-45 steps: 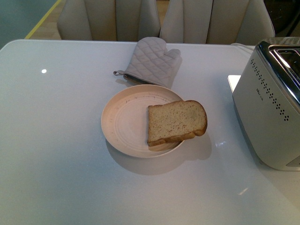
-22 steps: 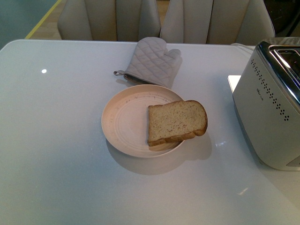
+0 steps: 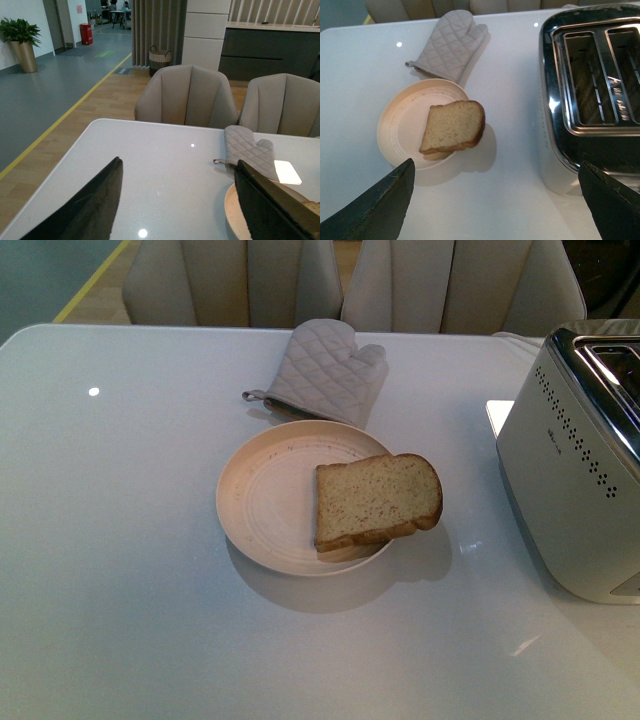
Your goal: Put bread into toaster
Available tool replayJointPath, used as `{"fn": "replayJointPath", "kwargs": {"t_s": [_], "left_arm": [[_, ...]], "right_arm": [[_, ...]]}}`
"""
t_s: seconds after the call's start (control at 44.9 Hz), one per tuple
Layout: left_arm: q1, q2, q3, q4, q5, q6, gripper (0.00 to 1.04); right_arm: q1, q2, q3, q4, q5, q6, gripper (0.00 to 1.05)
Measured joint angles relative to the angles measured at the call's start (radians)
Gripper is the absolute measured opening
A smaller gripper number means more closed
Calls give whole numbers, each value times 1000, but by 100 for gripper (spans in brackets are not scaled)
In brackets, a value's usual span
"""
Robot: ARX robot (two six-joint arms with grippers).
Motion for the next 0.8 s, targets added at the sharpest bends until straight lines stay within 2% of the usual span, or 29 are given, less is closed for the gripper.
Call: {"fn": "replayJointPath", "kwargs": {"t_s": [0.156, 0.334, 0.802], "left_arm": [[0, 0, 0, 0, 0, 0, 99], [0, 0, 0, 0, 0, 2, 98], [0, 0, 0, 0, 0, 2, 98]], "right_arm": [[12, 340, 111, 160, -78, 112, 96], [31, 599, 201, 233, -107, 190, 96], [67, 1063, 386, 297, -128, 380, 96]]}}
